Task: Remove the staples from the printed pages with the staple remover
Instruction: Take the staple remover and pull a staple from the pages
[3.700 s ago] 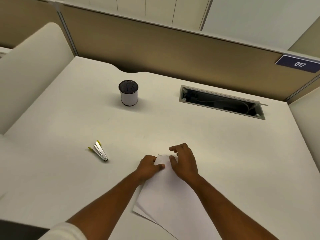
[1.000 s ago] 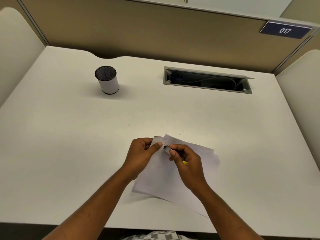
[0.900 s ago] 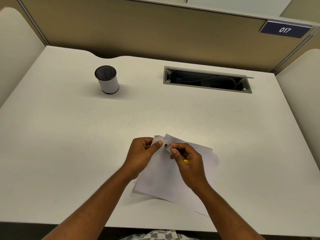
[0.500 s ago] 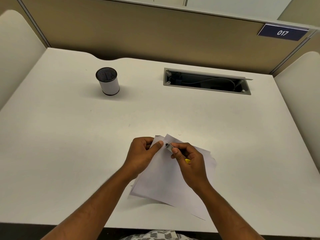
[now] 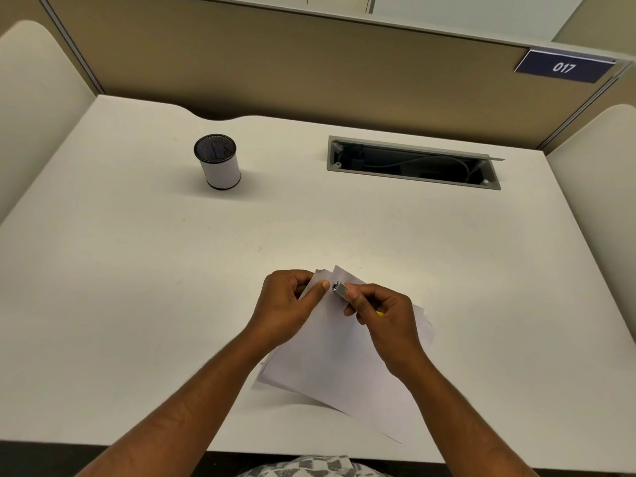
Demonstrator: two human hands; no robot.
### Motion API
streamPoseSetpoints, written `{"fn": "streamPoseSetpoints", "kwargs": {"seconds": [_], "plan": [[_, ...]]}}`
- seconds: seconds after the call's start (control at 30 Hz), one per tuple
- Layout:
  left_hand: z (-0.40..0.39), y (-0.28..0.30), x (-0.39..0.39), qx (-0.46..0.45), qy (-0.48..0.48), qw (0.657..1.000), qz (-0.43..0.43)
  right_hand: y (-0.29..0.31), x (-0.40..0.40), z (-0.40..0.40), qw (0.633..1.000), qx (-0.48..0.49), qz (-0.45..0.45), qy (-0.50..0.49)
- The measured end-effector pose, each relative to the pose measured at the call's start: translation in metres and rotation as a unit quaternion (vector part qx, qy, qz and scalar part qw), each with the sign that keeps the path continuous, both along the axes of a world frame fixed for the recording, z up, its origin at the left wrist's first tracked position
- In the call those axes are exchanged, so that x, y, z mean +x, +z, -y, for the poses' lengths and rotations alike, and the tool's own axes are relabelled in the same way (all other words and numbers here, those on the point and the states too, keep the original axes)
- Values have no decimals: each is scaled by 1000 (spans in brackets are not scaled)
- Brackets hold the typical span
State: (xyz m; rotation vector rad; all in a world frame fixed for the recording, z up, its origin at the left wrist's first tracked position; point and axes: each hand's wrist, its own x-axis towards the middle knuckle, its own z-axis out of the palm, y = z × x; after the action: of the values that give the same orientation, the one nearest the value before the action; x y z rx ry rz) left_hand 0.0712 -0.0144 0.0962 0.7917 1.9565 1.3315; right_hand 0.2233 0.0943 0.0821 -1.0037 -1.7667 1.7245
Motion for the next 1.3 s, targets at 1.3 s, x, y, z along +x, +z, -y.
{"fn": "streamPoseSetpoints", "kwargs": {"seconds": [1.3], "plan": [[-6,4,3,-37,7,999,35,-4,12,-12,984,173,-1,49]]}}
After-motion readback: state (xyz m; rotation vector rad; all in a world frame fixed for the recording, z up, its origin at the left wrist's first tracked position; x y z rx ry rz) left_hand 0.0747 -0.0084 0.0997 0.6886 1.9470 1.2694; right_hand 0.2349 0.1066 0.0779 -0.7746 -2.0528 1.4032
